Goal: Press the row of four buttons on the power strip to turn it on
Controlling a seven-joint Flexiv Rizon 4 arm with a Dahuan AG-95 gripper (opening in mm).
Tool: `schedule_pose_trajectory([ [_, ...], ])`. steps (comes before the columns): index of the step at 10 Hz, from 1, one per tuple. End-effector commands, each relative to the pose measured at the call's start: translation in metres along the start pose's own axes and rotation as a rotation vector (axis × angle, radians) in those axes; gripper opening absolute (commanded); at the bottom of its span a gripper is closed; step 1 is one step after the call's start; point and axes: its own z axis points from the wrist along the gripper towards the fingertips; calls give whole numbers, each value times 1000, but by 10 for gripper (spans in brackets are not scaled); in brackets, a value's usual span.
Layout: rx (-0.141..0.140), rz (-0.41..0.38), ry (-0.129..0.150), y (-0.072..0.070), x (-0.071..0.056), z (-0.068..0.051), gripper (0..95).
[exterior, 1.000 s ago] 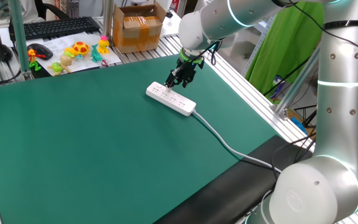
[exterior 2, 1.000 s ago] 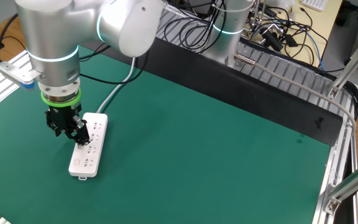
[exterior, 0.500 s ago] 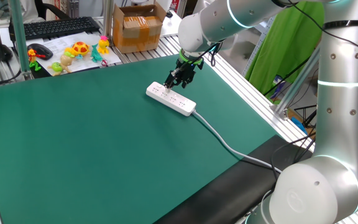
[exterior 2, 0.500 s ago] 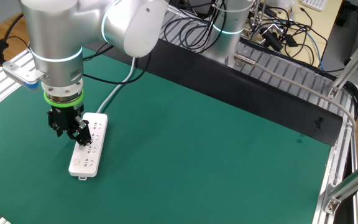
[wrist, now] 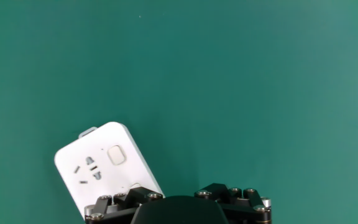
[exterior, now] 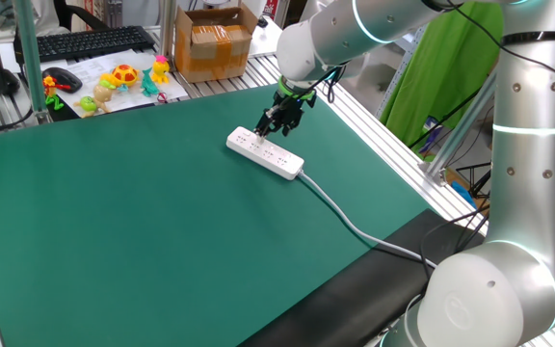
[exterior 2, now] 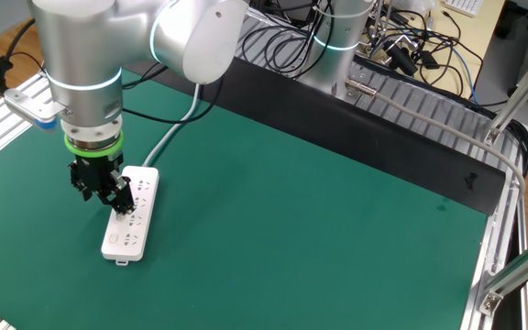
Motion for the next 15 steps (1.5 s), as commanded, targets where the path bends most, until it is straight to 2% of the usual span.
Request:
schedule_pose_trajectory([
  [1, -1, -3, -7, -1, 0, 1, 760],
  [6, -1, -2, -13, -2, 0, 1, 760],
  [10, -17, -1, 6, -2, -1, -1, 760],
  [15, -19, 15, 39, -2, -1, -1, 760],
])
